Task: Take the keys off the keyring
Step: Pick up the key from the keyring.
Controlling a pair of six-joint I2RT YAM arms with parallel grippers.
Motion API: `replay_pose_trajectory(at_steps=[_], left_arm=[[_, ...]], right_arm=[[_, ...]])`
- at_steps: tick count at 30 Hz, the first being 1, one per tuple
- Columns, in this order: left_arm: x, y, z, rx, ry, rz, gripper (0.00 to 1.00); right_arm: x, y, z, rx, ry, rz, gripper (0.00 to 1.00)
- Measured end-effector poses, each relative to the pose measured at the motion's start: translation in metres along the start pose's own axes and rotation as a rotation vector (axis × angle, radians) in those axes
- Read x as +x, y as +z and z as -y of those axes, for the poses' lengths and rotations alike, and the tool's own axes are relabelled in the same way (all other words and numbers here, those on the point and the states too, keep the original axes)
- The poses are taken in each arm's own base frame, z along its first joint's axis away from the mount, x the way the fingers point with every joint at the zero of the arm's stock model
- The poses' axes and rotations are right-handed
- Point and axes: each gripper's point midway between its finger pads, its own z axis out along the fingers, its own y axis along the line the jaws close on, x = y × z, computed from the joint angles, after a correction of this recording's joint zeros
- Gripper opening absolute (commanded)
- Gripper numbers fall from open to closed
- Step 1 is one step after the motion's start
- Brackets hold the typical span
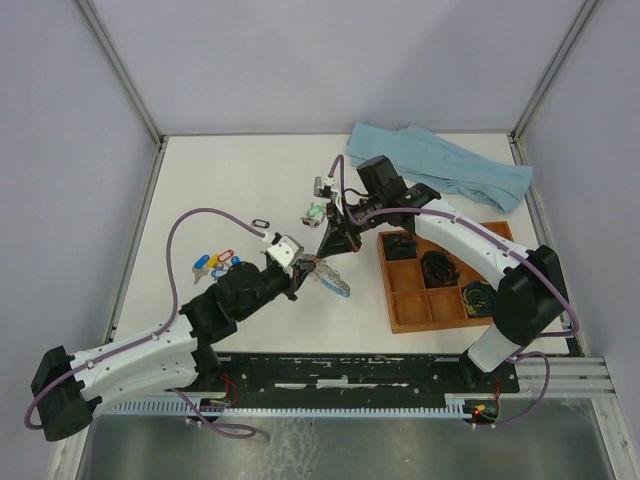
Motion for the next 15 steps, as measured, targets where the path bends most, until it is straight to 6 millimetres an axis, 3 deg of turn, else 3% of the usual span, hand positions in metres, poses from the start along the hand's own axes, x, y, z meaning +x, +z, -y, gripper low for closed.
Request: replay_pose_trajectory(at_steps=[8,11,15], left_arm=[[-0.008,-0.003,0.003,-0.001,-0.034,-0.076,0.03],[-0.013,-0.002,0.008,0.007,-0.077,-0.122,0.03],[-0.018,0.001,0.017,0.036,-0.147,-0.189,0.03]], right_arm=[[-0.001,-0.005,0.002,0.019,-0.015,0.001,0.43],[-0.003,-0.016,0.004,0.045,-0.024,0.009,0.51],[-0.015,-0.045,0.002,0.101,-0.066,0.049,0.59]])
